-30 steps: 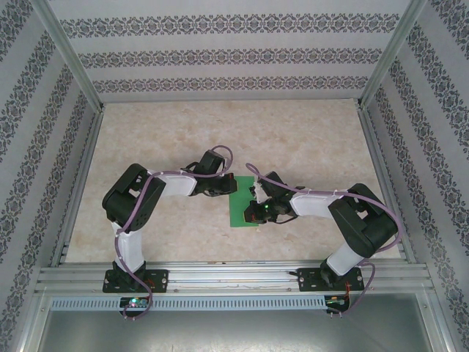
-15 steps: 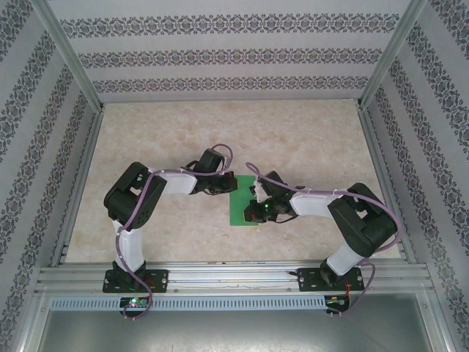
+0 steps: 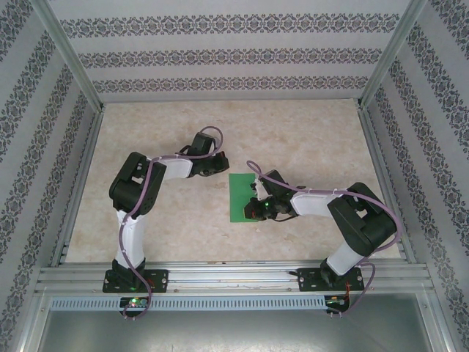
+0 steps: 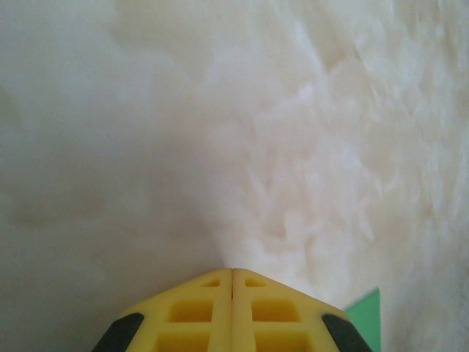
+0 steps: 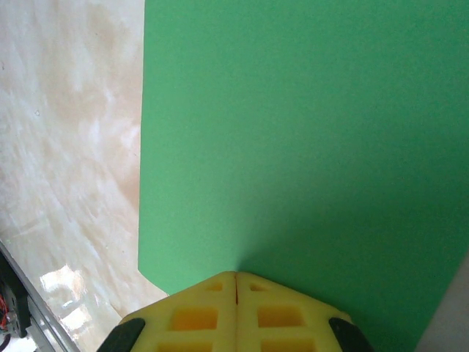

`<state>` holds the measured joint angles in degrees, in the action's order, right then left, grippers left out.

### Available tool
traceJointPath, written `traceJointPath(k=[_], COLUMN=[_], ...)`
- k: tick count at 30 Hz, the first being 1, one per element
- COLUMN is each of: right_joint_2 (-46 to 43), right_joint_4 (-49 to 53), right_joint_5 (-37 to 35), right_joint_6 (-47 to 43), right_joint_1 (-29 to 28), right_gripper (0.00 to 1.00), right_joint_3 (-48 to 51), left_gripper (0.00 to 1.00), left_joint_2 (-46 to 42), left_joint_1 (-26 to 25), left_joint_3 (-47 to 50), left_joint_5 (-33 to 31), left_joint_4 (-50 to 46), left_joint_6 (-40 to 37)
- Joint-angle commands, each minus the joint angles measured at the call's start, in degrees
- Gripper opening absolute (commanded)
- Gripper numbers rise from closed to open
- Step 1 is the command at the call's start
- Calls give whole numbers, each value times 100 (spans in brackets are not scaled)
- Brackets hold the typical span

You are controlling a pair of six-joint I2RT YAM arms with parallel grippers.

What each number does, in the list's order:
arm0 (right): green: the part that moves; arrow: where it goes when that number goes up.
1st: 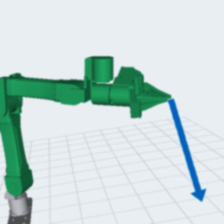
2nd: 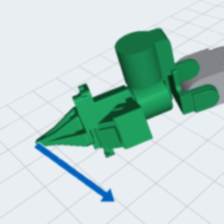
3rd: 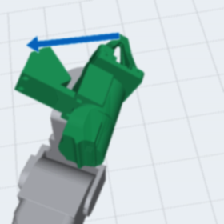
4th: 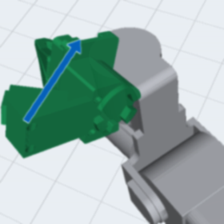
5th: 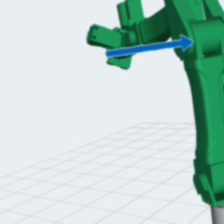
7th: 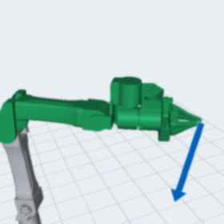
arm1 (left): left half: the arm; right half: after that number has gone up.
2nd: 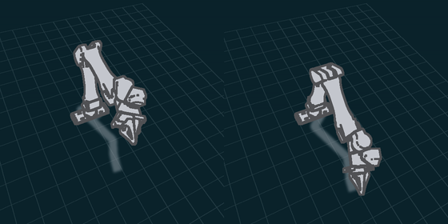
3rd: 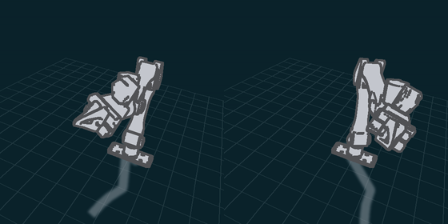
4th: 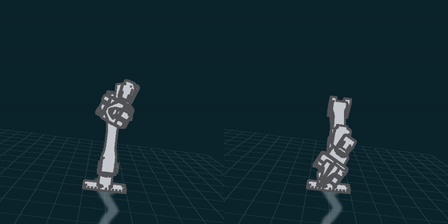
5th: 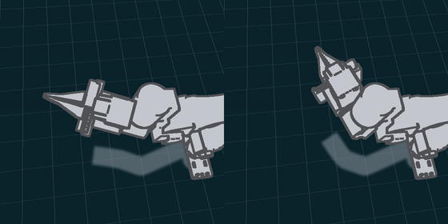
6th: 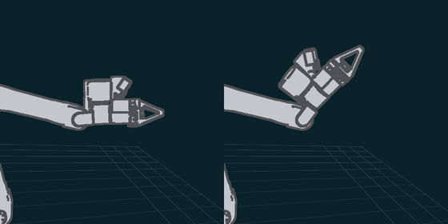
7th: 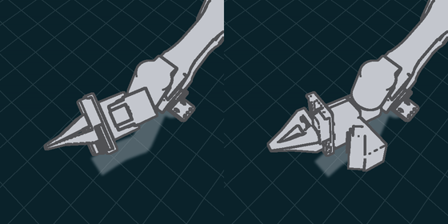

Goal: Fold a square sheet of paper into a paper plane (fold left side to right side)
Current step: First fold the square sheet of paper in half at the center of the table.

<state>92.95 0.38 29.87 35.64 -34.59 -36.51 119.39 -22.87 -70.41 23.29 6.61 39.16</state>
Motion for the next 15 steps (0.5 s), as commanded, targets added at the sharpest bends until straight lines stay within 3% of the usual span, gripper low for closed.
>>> traceJointPath(k=[1, 7, 15], right_joint_2=[304, 209, 88], right_joint_4=[1312, 1212, 940], right_joint_5=[-395, -324, -343], right_joint_6=[17, 132, 312], right_joint_1=[-19, -16, -18], right_gripper=[0, 0, 0], right_joint_3=[458, 421, 398], left_gripper=[0, 0, 0], left_joint_2=[207, -232, -1652], left_joint_1=[174, 172, -83], left_joint_3=[-148, 159, 1195], left_joint_5=[-493, -381, -46], left_joint_4=[-166, -68, -373], left_joint_6=[-181, -213, -154])
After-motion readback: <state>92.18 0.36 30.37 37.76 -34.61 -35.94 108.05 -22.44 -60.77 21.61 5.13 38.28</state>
